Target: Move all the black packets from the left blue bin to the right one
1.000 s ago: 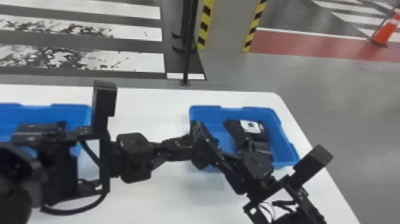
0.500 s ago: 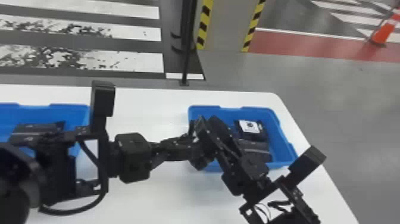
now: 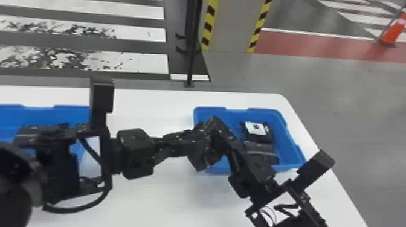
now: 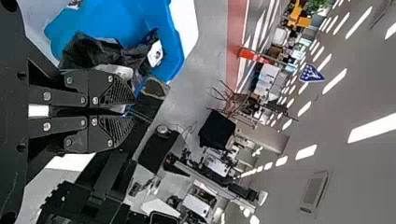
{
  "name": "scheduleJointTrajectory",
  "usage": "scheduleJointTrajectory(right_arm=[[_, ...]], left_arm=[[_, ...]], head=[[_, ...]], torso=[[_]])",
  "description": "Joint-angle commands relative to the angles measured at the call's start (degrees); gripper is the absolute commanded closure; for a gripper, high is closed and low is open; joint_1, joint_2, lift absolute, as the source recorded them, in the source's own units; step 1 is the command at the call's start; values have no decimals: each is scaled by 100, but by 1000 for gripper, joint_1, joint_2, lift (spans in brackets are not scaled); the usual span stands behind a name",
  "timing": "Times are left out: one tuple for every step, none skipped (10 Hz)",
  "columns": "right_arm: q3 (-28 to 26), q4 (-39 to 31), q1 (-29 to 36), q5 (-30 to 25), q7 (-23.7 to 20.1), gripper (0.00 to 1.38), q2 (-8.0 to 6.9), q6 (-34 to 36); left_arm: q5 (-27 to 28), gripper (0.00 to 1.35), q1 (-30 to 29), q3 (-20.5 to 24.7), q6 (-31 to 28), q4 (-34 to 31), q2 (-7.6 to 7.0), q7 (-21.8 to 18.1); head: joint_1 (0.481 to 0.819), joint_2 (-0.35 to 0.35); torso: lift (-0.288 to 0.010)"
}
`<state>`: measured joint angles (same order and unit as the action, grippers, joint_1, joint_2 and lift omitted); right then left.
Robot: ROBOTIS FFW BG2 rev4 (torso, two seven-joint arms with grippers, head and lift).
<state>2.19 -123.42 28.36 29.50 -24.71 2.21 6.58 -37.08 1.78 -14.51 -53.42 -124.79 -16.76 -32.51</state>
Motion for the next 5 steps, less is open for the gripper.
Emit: scheduleJointTrajectory(right_arm=[[-36,73,-109,55,-16,1289,-1,-82],[-48,242,-277,55,-16,1289,17,-124],[-128,410,-460,67,-16,1289,25,-195],[-231,537,-629,55,-16,1289,43,-223],[-311,678,-798,32,-16,1289,61,-223]], left_arm=[[-17,1058,-51,22,69,13,15,7],[-51,1053,-93,57,83,13,15,34],[-211,774,-177,80,195,13,32,87],[-257,348,-234,125,238,13,50,113],[-280,105,-304,171,266,13,50,113]], head=[[695,-206],[695,-210],[695,-210],[695,-215],[695,-220]], torso=[[-185],[-185],[-185],[-185],[-185]])
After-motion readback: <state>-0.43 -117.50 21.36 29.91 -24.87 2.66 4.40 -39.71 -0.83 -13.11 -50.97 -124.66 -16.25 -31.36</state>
